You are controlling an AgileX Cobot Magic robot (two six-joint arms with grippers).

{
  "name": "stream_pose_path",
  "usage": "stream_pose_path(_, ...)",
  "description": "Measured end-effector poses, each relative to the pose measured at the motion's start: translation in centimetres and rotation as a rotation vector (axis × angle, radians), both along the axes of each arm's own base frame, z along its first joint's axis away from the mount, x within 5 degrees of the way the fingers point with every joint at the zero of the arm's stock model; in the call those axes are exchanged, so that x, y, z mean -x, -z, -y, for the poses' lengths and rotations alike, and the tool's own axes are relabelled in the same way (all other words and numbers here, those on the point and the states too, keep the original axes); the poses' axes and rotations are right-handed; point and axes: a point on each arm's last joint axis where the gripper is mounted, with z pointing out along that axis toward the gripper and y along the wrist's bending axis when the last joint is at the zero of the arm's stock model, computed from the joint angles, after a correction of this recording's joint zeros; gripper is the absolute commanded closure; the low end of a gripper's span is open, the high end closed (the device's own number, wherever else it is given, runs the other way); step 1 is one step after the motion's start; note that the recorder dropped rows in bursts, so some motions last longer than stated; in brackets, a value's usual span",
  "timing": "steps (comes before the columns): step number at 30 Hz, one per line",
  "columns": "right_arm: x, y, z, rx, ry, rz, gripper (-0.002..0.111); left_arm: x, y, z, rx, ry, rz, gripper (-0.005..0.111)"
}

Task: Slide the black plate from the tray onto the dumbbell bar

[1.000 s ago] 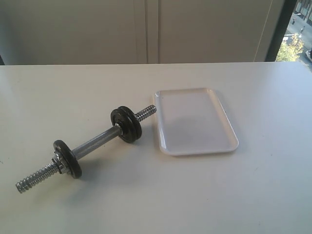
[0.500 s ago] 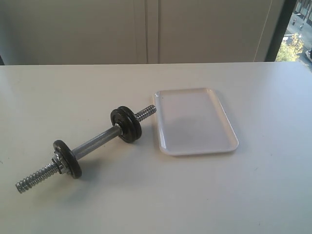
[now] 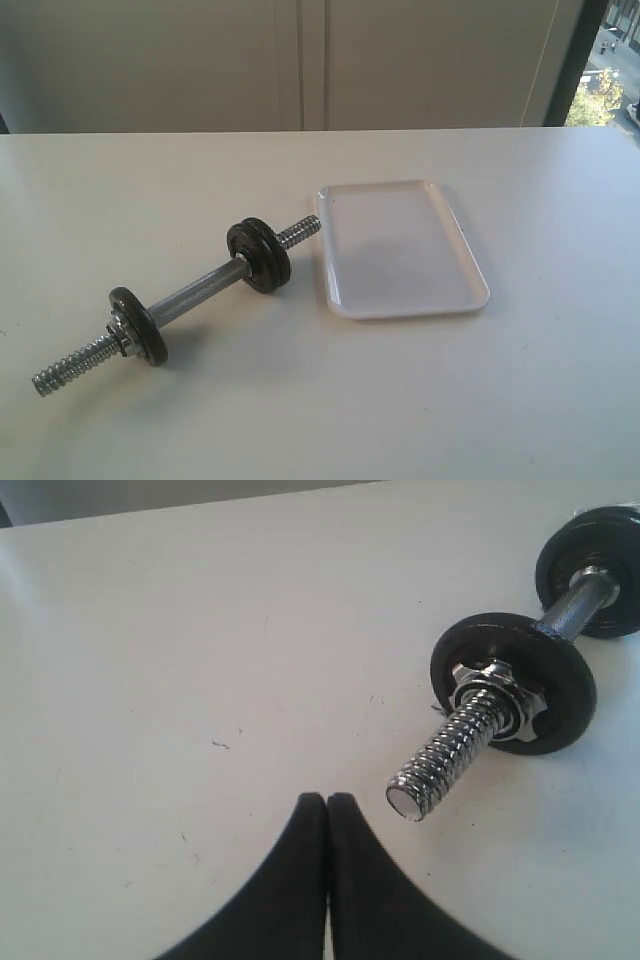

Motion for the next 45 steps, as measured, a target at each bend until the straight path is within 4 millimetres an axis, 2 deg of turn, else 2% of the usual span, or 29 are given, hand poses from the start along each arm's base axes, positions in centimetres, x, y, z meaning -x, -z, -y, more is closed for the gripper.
stream_pose_path(6,0.0,0.0,0.0,0.0,0.0,0.0,0.108,0.0,0.1,-0.3,0.023,-0.064,-0.014,0.107)
stream_pose_path(35,0.0,0.0,0.0,0.0,0.0,0.0,0.108,0.0,0.1,-0.3,0.03,-0.069,-0.014,0.107)
stream_pose_path(41,0.4,0.0,-0.4,0.0,-0.059,0.002,0.108,0.0,0.1,-0.3,0.03,-0.069,-0.014,0.107)
stream_pose_path(45,1.4,-0.2,-0.8,-0.004,-0.125,0.029,0.108,0.0,0.1,-0.3,0.03,-0.069,-0.014,0.107)
